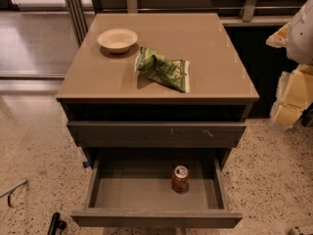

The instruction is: Pick coke can from middle drawer and place on counter

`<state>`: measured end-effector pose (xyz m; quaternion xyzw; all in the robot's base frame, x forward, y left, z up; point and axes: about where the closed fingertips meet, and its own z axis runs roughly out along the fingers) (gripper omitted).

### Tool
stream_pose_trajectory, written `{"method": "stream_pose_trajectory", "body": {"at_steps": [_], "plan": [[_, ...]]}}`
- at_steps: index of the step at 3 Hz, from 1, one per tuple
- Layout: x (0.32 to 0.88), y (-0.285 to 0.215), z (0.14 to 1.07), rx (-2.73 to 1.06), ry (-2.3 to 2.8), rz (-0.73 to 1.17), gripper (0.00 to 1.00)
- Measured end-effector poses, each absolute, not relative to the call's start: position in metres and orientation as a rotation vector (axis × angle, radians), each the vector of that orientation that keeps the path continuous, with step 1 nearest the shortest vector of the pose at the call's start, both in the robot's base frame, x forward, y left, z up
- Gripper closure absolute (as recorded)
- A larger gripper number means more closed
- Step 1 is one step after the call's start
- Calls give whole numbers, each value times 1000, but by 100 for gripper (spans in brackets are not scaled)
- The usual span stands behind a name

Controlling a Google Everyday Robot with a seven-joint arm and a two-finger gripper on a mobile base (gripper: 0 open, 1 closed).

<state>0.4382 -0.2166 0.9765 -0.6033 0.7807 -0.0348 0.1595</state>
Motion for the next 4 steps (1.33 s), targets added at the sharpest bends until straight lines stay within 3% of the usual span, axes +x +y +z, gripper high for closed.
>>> {"method": "stream_pose_trajectory", "body": {"at_steps": [1, 3, 4], "plan": [[438, -217, 977, -1724, 2231, -100, 0], [442, -213, 943, -1682, 2211, 6, 42], [445, -208, 865, -1584, 2182, 244, 66]]}}
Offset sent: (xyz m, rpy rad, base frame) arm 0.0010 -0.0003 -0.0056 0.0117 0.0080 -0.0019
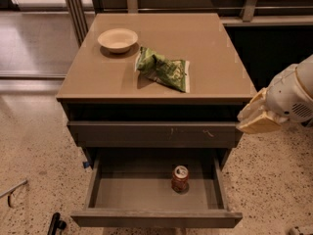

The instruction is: Pick coke can from middle drawer and place on counter

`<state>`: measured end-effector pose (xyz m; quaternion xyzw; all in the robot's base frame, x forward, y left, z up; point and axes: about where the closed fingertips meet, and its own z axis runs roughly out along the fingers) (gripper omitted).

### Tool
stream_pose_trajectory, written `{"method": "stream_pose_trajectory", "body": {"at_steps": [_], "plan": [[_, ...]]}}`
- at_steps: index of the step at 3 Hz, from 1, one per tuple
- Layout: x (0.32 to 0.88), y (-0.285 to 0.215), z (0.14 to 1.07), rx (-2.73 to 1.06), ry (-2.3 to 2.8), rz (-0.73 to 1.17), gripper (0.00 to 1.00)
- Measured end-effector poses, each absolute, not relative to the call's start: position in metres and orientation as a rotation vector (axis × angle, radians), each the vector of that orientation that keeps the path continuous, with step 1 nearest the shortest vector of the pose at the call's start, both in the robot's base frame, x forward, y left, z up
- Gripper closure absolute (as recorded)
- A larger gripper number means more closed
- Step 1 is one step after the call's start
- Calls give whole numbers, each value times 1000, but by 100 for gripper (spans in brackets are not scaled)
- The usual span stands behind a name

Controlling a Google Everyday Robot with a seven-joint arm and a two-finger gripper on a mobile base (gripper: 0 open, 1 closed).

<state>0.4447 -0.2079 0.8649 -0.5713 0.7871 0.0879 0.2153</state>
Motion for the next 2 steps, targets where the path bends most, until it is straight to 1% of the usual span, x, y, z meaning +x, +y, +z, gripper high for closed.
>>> {"method": "stream_pose_trajectory", "body": {"at_steps": [1, 2], "plan": [[442, -205, 792, -1475, 2187, 445, 89], [442, -204, 787, -1467, 2190, 463, 100]]}}
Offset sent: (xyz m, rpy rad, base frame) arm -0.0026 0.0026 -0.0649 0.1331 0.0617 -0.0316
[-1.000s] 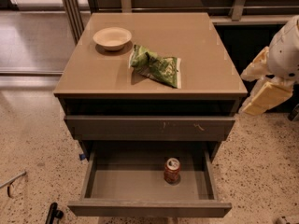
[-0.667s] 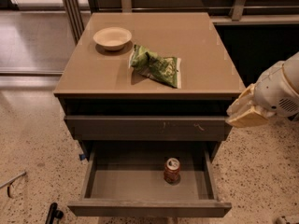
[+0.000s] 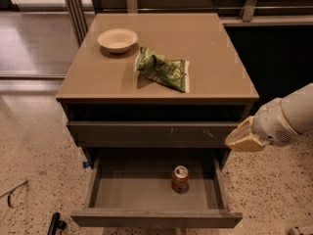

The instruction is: Pick coke can from middle drawer and place on counter

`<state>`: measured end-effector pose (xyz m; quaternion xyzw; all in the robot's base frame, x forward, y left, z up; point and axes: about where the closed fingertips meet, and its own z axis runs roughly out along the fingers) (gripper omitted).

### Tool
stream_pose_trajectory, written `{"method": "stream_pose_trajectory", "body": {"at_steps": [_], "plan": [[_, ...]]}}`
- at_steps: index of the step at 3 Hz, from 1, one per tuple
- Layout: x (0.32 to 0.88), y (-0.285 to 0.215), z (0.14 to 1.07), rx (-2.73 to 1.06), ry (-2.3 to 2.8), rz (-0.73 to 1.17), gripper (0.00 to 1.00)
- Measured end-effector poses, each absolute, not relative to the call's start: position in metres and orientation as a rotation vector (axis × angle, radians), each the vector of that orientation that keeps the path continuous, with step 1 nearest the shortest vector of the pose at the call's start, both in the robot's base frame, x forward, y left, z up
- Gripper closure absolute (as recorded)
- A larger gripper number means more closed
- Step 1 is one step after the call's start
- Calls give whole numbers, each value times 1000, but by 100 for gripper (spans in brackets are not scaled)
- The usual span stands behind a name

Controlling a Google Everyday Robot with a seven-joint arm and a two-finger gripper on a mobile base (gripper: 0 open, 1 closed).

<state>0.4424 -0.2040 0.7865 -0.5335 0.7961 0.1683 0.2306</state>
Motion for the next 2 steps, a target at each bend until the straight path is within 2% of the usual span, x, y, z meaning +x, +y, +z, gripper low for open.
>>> {"method": "stream_pose_trajectory", "body": {"at_steps": [1, 2], "plan": [[442, -204, 784, -1467, 2188, 462, 100], [444, -202, 738, -1450, 2154, 453, 100]]}}
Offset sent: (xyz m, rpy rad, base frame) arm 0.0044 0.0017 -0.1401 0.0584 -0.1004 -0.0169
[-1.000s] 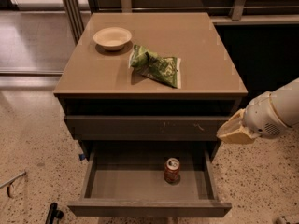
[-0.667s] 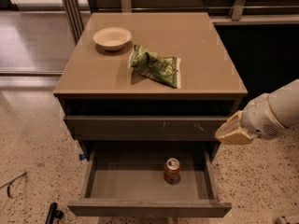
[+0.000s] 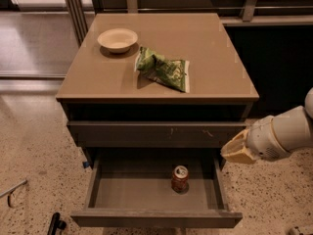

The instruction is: Pick coke can from middle drawer and place on counter

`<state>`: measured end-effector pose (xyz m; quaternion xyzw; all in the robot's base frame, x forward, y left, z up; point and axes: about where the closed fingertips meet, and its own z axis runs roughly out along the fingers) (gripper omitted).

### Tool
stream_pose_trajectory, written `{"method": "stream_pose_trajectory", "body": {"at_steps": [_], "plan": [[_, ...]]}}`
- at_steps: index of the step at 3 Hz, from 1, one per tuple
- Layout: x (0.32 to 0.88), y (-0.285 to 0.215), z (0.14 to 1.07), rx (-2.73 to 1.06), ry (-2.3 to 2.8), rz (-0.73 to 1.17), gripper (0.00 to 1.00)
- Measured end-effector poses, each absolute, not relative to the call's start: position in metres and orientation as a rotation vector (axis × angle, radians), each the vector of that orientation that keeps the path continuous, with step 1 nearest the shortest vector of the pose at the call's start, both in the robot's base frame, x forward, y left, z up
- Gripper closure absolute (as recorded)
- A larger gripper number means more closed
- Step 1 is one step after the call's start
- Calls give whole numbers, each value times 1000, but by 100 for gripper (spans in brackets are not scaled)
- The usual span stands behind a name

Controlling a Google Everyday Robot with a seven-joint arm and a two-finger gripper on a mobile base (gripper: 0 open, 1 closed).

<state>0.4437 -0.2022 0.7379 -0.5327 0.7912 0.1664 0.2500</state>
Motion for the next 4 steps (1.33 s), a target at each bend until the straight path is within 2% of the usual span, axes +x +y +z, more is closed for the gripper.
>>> {"method": "stream_pose_trajectory", "body": {"at_steps": [2, 4], "plan": [[456, -192, 576, -1346, 2121, 590, 100], [457, -193, 574, -1377, 2113, 527, 100]]}}
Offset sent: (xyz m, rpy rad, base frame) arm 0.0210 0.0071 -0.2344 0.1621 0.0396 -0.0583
